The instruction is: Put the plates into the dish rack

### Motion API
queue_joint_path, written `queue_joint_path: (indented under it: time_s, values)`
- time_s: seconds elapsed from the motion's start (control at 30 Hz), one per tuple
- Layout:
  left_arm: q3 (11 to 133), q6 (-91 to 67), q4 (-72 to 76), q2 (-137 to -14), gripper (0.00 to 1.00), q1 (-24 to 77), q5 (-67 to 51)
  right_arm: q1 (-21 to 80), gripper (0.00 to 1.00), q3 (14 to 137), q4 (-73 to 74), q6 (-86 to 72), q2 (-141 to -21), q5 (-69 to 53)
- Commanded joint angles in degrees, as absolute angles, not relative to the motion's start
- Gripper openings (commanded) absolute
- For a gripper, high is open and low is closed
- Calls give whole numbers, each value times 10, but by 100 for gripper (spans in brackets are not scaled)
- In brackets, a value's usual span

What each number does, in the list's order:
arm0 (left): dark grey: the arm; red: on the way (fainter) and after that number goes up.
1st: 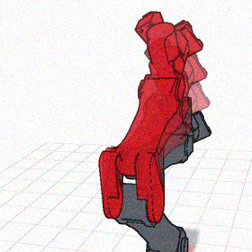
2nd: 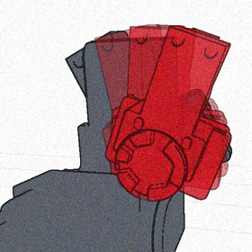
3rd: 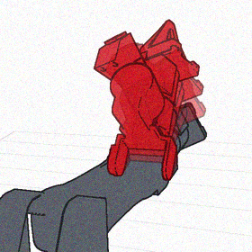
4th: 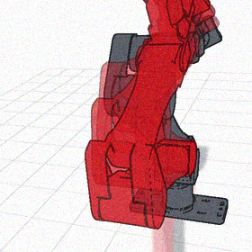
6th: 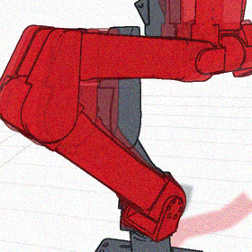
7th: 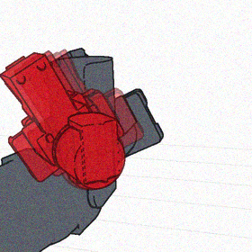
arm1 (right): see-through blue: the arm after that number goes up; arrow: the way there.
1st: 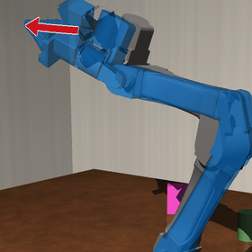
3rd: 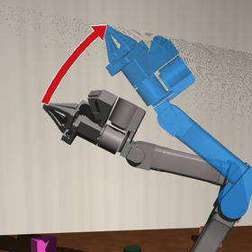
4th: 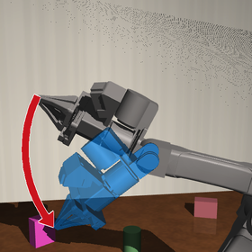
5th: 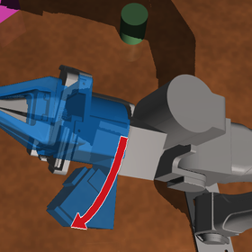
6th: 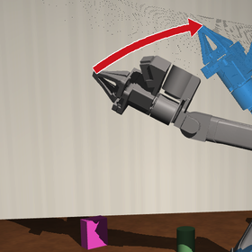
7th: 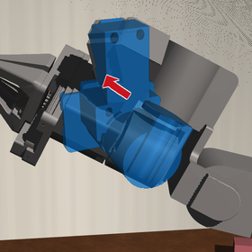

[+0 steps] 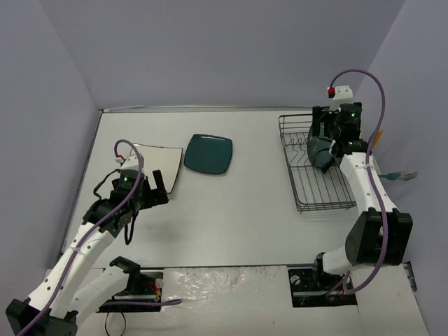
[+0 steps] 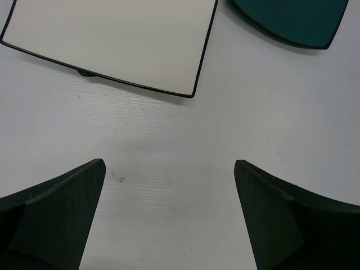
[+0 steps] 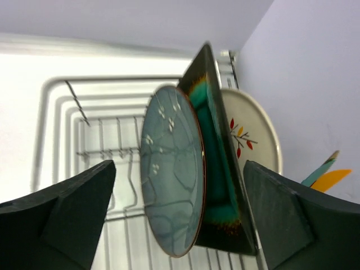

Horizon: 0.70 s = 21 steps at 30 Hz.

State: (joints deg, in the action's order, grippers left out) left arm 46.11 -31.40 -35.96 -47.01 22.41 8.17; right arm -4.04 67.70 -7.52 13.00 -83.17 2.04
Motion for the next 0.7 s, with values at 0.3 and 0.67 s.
queue_joint_path:
  time_s: [0.3, 0.67]
  values:
    - [453, -476, -279, -514, 97, 200, 24, 48, 100, 604, -130, -168, -621, -242]
    - [431, -506, -252, -530, 97, 170, 0, 235, 100, 416, -373, -410, -685, -245]
